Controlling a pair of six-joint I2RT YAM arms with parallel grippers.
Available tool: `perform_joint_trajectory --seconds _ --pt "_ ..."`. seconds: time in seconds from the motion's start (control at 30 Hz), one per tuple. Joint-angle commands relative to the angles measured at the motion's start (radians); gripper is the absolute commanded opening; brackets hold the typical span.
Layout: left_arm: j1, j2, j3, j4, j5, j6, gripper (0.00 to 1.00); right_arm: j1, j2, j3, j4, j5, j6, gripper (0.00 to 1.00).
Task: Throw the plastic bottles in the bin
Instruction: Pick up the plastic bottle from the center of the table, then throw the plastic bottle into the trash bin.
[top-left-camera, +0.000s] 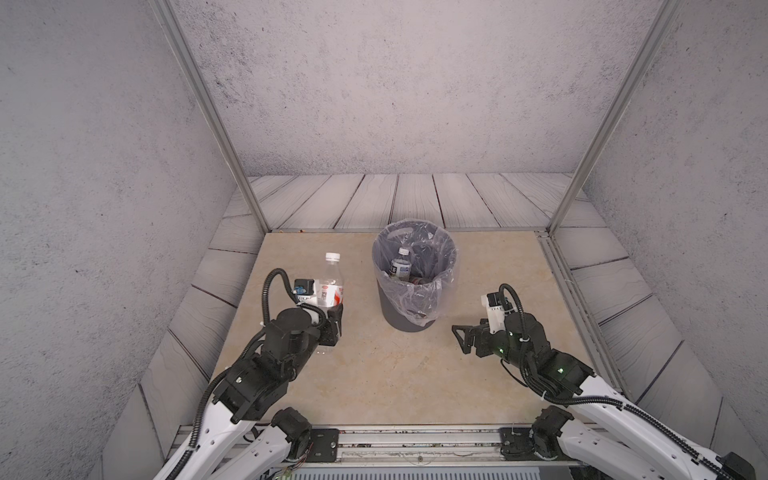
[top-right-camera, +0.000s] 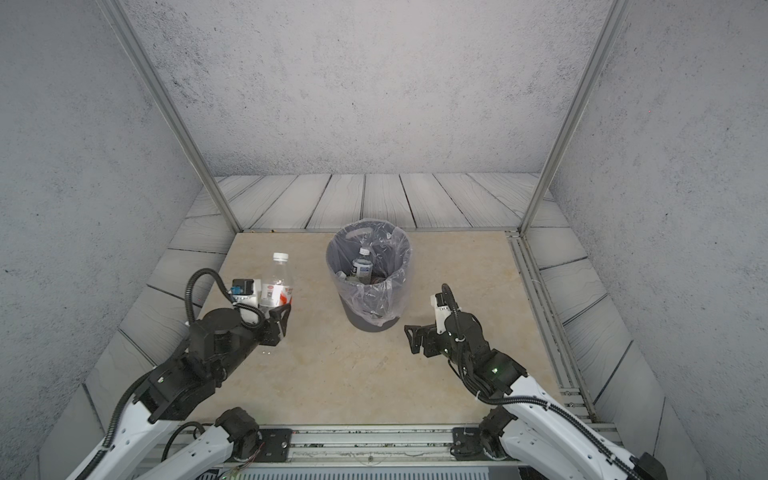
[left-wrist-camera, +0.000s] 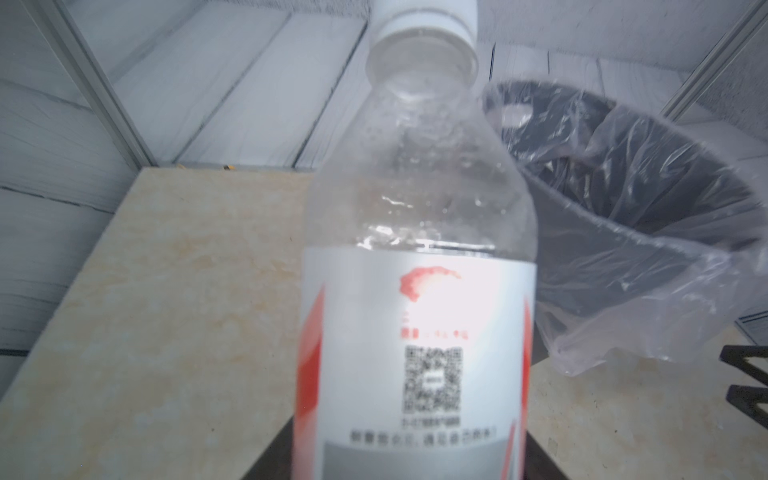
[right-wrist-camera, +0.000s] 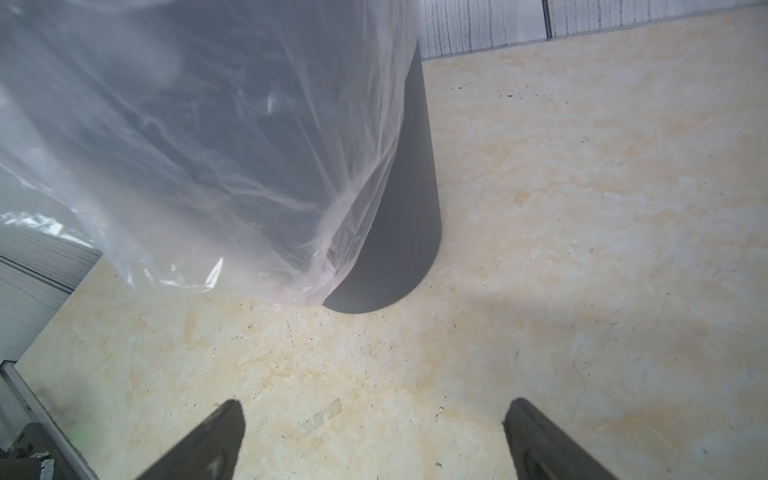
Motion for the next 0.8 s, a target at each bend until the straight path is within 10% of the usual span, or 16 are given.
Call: perform_joint_trajectory --seconds 0.0,0.2,0.37,0.57,0.77 --pt "-0.002 -0.052 0.077 0.032 -0.057 0.075 0.6 0.0 -0.016 0.034 -0.016 -0.005 -0.014 1.0" --pt "-0.003 -0.009 0.205 0.355 0.062 0.139 0.6 0.0 -0.02 0.061 -0.048 0.017 -0.039 1.0" --pt "-0.002 0.349 0.407 0.654 0.222 0.136 0.62 0.0 -0.045 0.069 -0.056 0.017 -0.027 1.0" --pt "0.018 0.795 0.593 0.58 0.321 -0.005 1.0 0.001 -0.113 0.067 -0.089 0.037 -0.006 1.0" --pt "0.064 0.767 0.611 0.486 0.497 -0.029 1.0 0.0 -0.122 0.067 -0.093 0.028 -0.003 1.0"
